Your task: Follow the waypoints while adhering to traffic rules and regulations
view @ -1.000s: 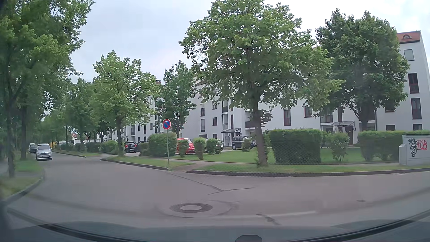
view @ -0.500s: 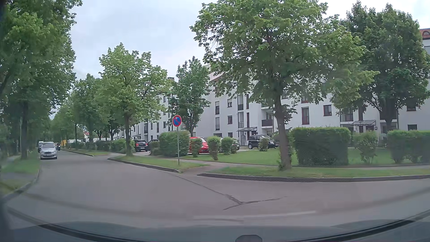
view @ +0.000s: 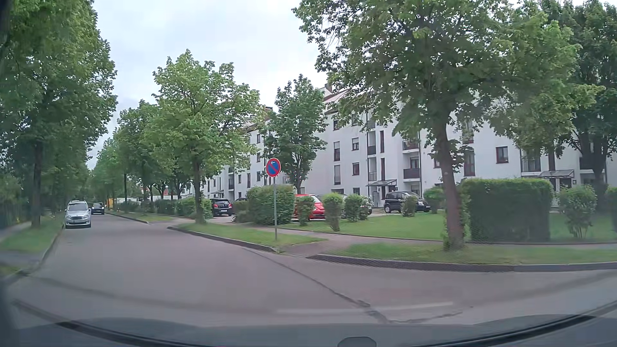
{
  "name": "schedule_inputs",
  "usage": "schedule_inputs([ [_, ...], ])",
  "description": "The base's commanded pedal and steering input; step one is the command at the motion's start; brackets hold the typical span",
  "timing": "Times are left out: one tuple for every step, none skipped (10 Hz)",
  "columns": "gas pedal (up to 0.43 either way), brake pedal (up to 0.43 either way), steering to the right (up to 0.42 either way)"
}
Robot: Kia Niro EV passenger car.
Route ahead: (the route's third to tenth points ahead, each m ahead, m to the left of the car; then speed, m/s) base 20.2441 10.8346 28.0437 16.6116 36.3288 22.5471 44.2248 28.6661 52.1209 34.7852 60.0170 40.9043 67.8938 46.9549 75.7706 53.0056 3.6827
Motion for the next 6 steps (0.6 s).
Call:
schedule_inputs([
  [0.13, 0.0, -0.178],
  [0.13, 0.0, -0.187],
  [0.13, 0.0, -0.19],
  [0.13, 0.0, -0.191],
  [0.0, 0.0, -0.187],
  [0.0, 0.0, -0.184],
])
